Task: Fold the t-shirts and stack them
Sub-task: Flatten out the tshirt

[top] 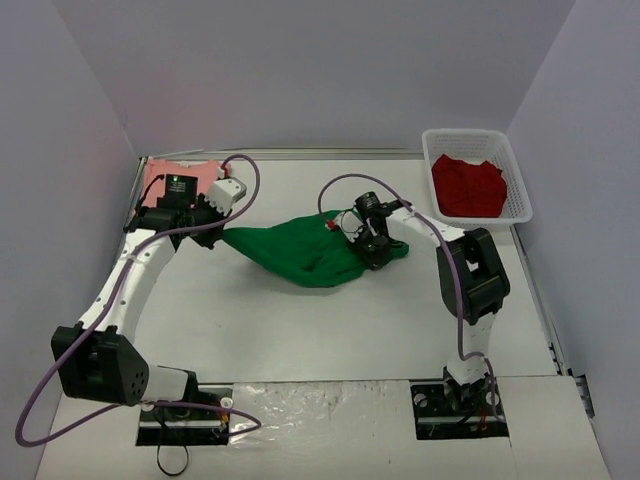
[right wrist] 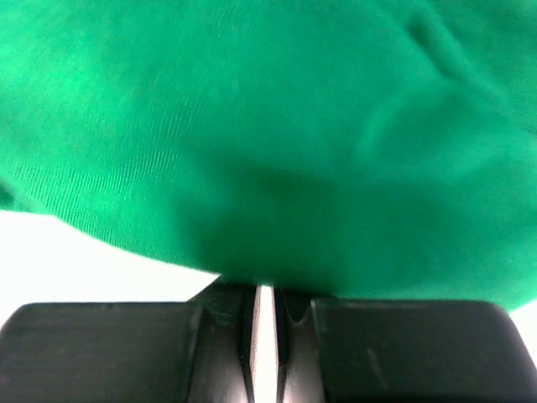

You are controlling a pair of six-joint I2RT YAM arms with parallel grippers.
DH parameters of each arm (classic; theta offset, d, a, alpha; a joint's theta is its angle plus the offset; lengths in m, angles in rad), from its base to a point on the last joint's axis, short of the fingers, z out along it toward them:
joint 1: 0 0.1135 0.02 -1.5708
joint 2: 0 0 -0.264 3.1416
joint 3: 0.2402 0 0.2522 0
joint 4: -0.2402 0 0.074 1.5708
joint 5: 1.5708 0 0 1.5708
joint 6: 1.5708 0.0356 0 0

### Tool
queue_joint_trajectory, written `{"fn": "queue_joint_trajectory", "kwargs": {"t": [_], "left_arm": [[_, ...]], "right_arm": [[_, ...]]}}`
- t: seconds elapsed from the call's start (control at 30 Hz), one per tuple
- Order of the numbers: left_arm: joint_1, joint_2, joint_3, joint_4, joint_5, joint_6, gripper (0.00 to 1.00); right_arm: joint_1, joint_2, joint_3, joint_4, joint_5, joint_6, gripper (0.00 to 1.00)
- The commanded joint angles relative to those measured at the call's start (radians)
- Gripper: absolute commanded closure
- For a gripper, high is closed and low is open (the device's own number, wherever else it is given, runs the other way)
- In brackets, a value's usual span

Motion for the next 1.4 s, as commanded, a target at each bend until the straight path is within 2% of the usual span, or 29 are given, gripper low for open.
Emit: {"fn": "queue_joint_trajectory", "kwargs": {"t": [0.0,0.1,0.3,0.53,0.73,0.83,0.87,0.97,1.07,1.17,1.3,1.37], "left_arm": [[0.024,-0.057,0.072,-0.048,-0.006,-0.003,0.98],[0.042,-0.086,0.109,-0.082,-0.006,0.012,0.98],[0.083,-0.126,0.190,-0.146,-0.001,0.029,0.98],[0.097,-0.146,0.227,-0.175,-0.012,0.040,0.98],[0.103,-0.157,0.207,-0.174,-0.020,0.040,0.98],[0.106,-0.160,0.194,-0.175,-0.012,0.038,0.98],[0.106,-0.158,0.189,-0.174,-0.009,0.037,0.98],[0.106,-0.158,0.169,-0.165,0.015,0.031,0.98],[0.106,-0.149,0.155,-0.160,0.031,0.025,0.98],[0.105,-0.138,0.138,-0.155,0.046,0.023,0.98],[0.103,-0.125,0.115,-0.140,0.055,0.012,0.98],[0.103,-0.122,0.108,-0.129,0.055,0.008,0.98]], "right_arm": [[-0.024,-0.157,-0.002,-0.244,-0.086,-0.042,1.00],[-0.057,-0.288,0.049,-0.350,-0.175,-0.071,1.00],[-0.157,-0.416,0.109,-0.467,-0.230,-0.125,1.00],[-0.266,-0.438,0.101,-0.484,-0.209,-0.183,1.00],[-0.406,-0.361,0.117,-0.457,-0.201,-0.217,1.00],[-0.458,-0.330,0.110,-0.391,-0.164,-0.214,1.00],[-0.458,-0.321,0.104,-0.377,-0.151,-0.208,0.98],[-0.458,-0.309,0.092,-0.365,-0.144,-0.203,0.66],[-0.456,-0.315,0.095,-0.366,-0.186,-0.195,0.46],[-0.429,-0.330,0.103,-0.369,-0.219,-0.185,0.38],[-0.313,-0.338,0.109,-0.377,-0.230,-0.160,0.38],[-0.210,-0.326,0.121,-0.378,-0.224,-0.146,0.38]]}}
